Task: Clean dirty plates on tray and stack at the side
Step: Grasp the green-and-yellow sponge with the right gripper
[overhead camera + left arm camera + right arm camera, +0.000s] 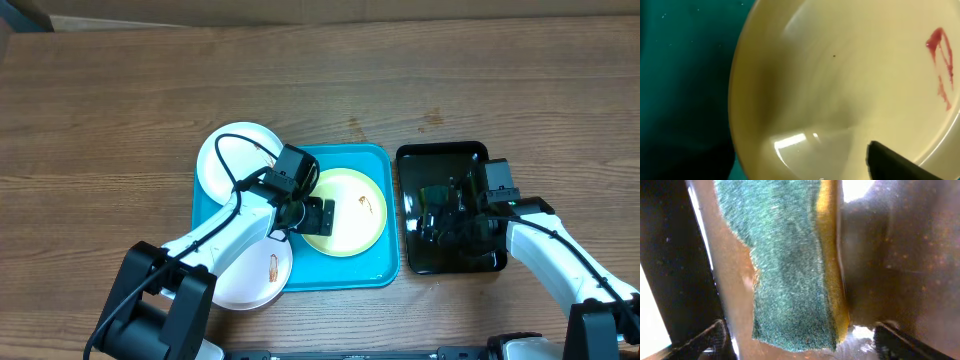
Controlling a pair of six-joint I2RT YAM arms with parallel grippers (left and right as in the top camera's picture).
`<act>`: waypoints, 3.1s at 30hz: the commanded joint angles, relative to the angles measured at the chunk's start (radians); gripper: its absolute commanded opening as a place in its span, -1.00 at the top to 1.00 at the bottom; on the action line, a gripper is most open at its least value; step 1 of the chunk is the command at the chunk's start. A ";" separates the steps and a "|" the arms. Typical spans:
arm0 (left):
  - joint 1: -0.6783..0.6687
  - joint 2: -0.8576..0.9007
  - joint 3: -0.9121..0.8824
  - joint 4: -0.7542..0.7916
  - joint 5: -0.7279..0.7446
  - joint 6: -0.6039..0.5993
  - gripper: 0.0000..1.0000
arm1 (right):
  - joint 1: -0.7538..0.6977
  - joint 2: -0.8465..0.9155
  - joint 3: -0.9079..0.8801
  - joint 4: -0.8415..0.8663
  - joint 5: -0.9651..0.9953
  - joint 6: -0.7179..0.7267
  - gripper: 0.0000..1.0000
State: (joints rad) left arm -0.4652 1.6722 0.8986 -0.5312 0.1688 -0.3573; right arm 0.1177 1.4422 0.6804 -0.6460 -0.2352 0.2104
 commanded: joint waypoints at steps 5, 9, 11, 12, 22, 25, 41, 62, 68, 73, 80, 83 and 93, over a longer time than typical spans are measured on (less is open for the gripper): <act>-0.007 0.016 -0.013 0.008 -0.008 0.003 -0.16 | -0.006 0.008 0.014 0.024 0.029 -0.008 -0.41; -0.007 0.016 -0.013 0.013 -0.032 0.003 0.06 | 0.007 0.008 0.014 -0.002 0.147 0.000 -0.38; -0.007 0.016 -0.013 0.027 -0.056 0.004 0.25 | 0.016 0.008 0.014 -0.012 0.208 0.000 -0.39; -0.007 0.016 -0.013 0.040 -0.069 0.008 0.29 | 0.019 0.008 0.014 -0.013 0.235 0.004 -0.39; -0.006 0.016 -0.013 0.086 -0.103 0.069 0.92 | 0.061 0.008 0.071 -0.044 0.208 0.030 -0.39; -0.006 0.016 -0.013 0.082 -0.105 0.111 0.92 | 0.105 0.008 0.071 -0.079 0.208 0.029 -0.67; -0.006 0.016 -0.013 0.068 -0.105 0.178 0.74 | 0.155 0.008 0.066 0.024 0.410 0.026 -0.70; -0.006 0.016 -0.013 0.072 -0.106 0.178 0.68 | 0.156 0.043 0.019 0.046 0.299 -0.024 -0.53; -0.006 0.016 -0.013 0.072 -0.106 0.178 0.68 | 0.156 0.043 0.019 -0.030 0.235 -0.020 0.79; -0.006 0.016 -0.013 0.073 -0.106 0.178 0.63 | 0.156 0.043 0.035 -0.076 0.189 0.022 0.25; -0.006 0.016 -0.013 0.076 -0.105 0.178 0.57 | 0.156 0.043 0.176 -0.167 0.197 0.018 -0.35; -0.006 0.016 -0.013 0.076 -0.106 0.178 0.57 | 0.156 0.043 0.185 -0.116 0.200 0.017 -0.59; -0.006 0.016 -0.013 0.081 -0.106 0.178 0.49 | 0.158 0.058 0.095 0.042 0.256 -0.006 -0.72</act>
State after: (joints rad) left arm -0.4652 1.6806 0.8906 -0.4549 0.0704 -0.1989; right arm 0.2703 1.4876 0.7967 -0.6159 -0.0212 0.2146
